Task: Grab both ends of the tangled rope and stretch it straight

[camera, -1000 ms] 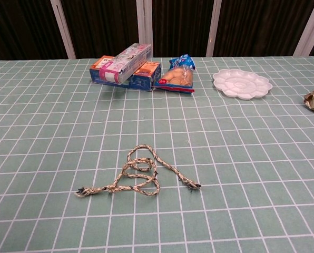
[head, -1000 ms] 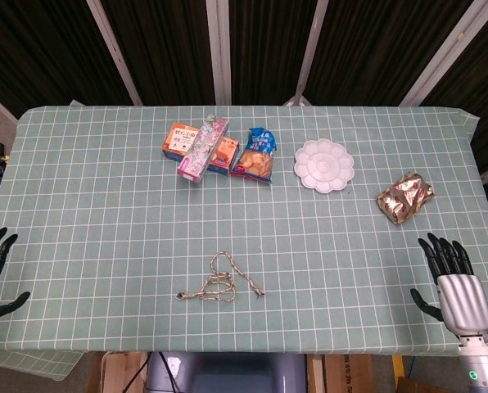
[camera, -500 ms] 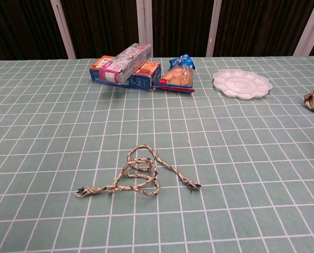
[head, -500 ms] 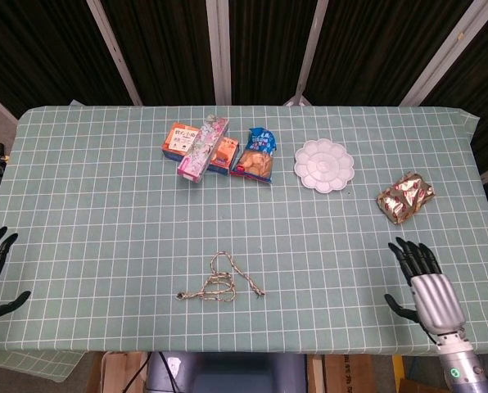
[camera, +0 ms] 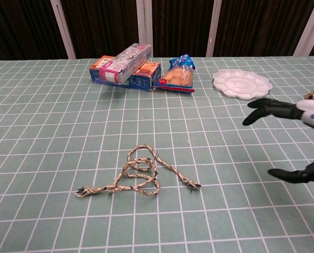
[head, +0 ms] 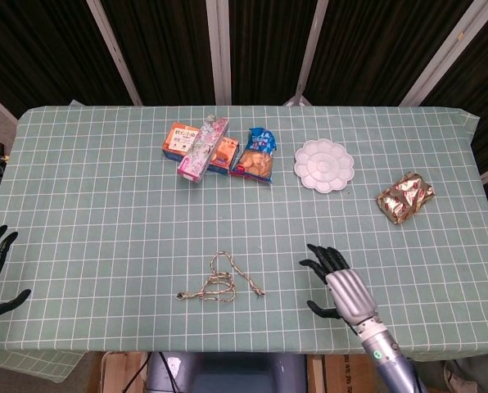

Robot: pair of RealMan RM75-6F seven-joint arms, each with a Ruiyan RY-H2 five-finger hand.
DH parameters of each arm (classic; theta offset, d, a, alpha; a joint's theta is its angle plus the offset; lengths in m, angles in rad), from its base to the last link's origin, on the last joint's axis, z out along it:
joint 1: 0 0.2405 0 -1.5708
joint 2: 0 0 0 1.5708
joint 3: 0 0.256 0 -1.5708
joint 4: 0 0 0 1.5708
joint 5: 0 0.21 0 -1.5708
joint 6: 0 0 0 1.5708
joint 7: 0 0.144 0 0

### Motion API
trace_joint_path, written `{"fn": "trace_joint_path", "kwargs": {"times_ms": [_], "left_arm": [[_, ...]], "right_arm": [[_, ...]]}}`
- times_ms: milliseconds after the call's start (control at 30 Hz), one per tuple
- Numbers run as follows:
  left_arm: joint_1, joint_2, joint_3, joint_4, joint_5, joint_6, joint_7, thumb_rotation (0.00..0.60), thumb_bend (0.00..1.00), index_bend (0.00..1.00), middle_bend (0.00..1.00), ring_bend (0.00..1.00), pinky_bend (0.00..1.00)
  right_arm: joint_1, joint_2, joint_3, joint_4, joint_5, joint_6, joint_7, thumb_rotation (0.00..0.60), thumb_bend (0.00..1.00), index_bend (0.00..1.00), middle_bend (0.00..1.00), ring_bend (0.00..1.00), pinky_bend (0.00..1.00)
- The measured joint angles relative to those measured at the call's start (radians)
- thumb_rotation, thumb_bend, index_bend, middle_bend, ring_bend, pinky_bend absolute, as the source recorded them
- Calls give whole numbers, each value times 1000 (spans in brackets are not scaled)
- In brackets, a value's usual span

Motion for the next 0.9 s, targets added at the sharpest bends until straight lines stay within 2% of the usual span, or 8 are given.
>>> {"fn": "trace_joint_path", "kwargs": {"times_ms": [200, 433, 900], "left_arm": [[-1, 1, -2, 2, 1, 3, -4, 600, 25, 31, 0, 0, 0], [-3, -1, -2, 4, 0, 0, -4, 600, 25, 31, 0, 0, 0], [-9, -1, -5, 5, -14, -16, -8, 600, 25, 31, 0, 0, 0]], "right_arm": [[35, -140, 18, 27, 103, -29, -97, 600, 298, 348, 30, 0, 0], [61, -250, 35, 82, 159, -30, -143, 600, 296, 388, 46, 0, 0], [98, -390, 57, 184, 245, -26, -180, 600, 300, 443, 62, 0, 0]]}}
